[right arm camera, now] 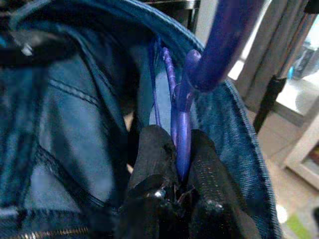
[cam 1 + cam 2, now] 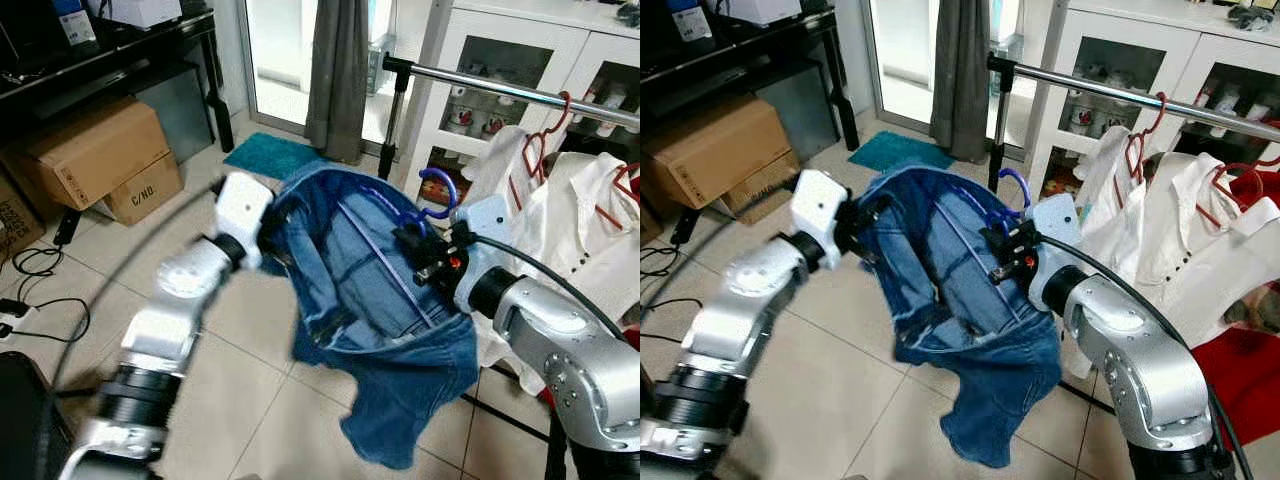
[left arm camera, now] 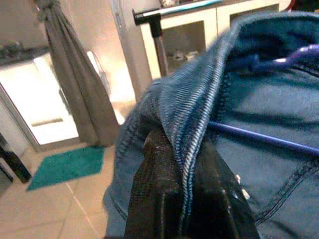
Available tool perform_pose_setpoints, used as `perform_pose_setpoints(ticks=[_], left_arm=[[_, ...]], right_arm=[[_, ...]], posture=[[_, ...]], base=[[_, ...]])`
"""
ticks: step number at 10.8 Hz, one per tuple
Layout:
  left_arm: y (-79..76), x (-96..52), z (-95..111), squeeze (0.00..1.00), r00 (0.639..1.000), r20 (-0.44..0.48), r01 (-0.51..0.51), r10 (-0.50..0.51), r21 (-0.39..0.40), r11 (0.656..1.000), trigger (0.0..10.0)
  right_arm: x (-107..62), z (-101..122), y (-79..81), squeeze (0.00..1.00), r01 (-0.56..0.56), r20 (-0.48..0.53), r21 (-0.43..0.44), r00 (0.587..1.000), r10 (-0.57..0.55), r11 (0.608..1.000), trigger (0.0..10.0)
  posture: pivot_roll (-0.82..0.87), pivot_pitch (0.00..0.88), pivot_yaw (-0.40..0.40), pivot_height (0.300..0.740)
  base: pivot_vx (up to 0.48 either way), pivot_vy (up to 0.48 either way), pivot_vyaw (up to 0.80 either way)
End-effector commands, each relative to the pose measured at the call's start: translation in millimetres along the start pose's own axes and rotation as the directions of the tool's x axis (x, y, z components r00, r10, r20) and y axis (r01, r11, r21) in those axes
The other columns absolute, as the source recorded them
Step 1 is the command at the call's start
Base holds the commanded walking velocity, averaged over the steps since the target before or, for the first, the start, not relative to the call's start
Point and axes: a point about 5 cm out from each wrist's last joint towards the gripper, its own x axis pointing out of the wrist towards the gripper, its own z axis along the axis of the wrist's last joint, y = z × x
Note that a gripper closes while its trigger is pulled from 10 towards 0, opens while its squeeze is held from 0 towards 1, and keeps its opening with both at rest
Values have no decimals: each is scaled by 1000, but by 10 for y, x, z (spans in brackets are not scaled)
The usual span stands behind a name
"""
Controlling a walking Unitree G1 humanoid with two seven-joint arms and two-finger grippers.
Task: Hang hanger
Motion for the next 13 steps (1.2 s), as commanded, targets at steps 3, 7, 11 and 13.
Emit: perform_pose_setpoints(ticks=[3,7,11,13], left_arm=[[205,-50,236,0,999,42,-22,20,43,999,0],[958,-119,402,0,921,62,-385,385,-10,923,0],[1196,-44,143,0,827,-27,-558,561,-152,816,0],[955,158,313,0,942,32,-335,334,27,942,0]], right_arm=[[-44,-23,-38,0,-24,-33,-80,999,21,996,0],[-202,27,17,0,-157,40,-61,986,160,986,0],[-373,98,28,0,-282,160,45,949,271,958,0],[-272,-22,-25,0,-166,-6,-89,986,166,982,0]], posture=[[-167,0,6,740],[-163,0,8,740],[-166,0,16,740],[-171,0,25,740]], base=[[0,0,0],[0,0,0],[0,0,0],[0,0,0]])
